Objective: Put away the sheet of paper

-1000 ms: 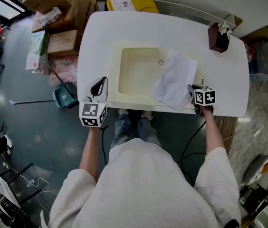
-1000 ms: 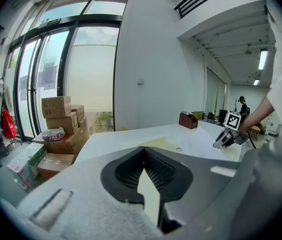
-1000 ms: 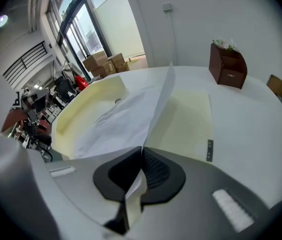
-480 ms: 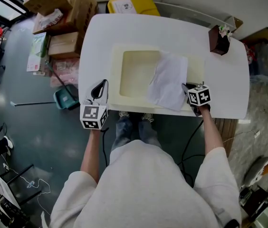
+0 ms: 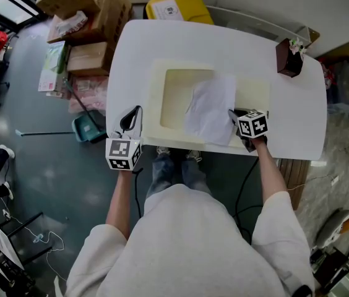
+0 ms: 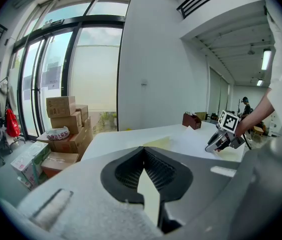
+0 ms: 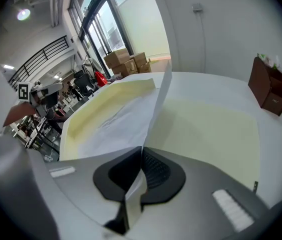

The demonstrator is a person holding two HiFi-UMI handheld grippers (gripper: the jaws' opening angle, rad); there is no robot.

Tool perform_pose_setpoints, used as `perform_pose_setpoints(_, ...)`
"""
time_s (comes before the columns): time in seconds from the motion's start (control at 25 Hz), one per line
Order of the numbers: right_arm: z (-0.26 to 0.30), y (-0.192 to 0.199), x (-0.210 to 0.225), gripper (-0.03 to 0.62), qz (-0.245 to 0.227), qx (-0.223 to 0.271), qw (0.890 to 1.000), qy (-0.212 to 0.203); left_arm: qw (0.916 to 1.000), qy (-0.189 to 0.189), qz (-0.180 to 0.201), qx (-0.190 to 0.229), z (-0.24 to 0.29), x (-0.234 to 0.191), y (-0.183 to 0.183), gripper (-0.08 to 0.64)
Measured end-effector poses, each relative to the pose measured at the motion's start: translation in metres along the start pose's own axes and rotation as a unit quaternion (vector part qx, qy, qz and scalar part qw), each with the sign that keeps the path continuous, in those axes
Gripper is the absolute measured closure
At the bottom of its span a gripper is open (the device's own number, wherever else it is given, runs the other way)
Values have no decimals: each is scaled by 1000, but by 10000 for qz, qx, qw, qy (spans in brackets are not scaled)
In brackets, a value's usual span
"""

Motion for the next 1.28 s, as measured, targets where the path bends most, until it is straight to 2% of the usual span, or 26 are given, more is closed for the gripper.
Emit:
perform_pose_setpoints(0.6,41,-40,-37,591,-112,159,9988,-442,9996,-247,-138,86,-18,-20,2,555)
perform_pose_setpoints(1.28,81,-74,-71,591,-196,169,9972,-702,9981,-535,-265,182,-45,-51,1,555)
Point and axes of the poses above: the fingertips, and each gripper's own axes: z forward along the fingers, x to its right, y out of its underside, the point moved 7 cm from there along -z, backward along the fingers, and after that the axes turned 15 degrees about -z, right-handed, at the moved point
